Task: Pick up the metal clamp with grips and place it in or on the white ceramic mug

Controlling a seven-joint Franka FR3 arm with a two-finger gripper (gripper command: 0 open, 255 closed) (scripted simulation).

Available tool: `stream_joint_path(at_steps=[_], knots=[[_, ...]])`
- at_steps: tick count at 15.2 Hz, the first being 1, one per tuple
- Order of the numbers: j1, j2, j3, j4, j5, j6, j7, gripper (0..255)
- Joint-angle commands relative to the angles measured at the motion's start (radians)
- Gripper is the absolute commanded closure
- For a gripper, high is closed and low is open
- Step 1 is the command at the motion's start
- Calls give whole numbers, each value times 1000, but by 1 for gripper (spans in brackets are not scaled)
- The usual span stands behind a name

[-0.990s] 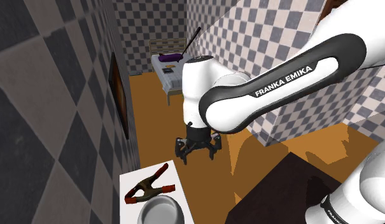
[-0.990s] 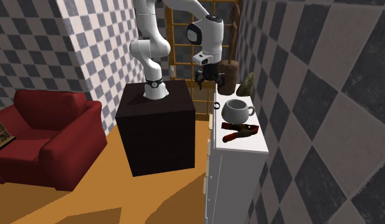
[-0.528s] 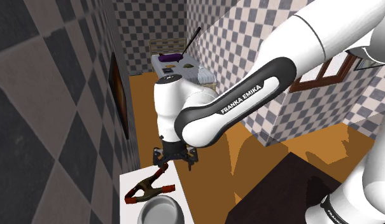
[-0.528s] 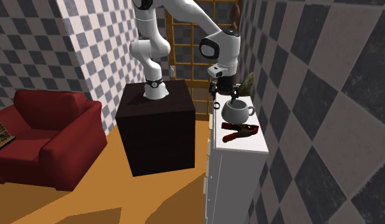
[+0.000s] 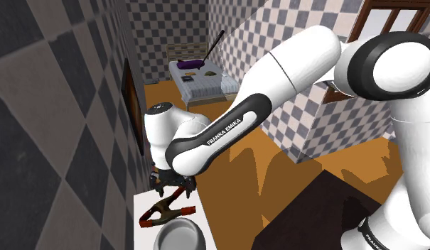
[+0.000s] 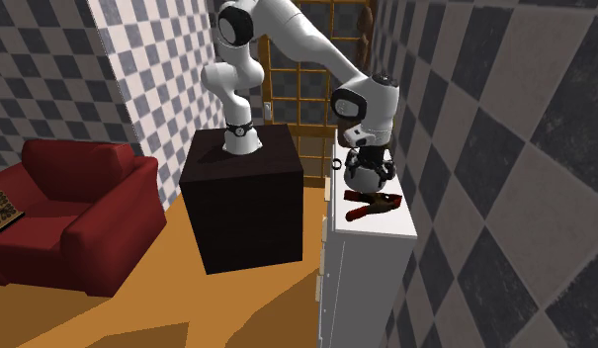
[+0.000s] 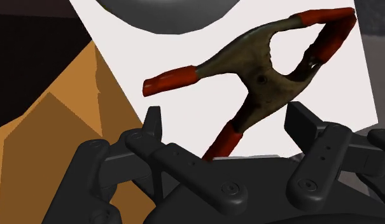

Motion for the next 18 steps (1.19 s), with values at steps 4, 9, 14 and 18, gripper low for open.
stream_joint_path(at_steps=[4, 9, 14, 18], knots=[[105, 214, -76, 265, -44, -43, 93, 0], [126, 275, -95, 305, -57, -20, 107, 0], [134, 307, -105, 310, -66, 7, 112, 0], [134, 307, -105, 310, -66, 7, 112, 0]])
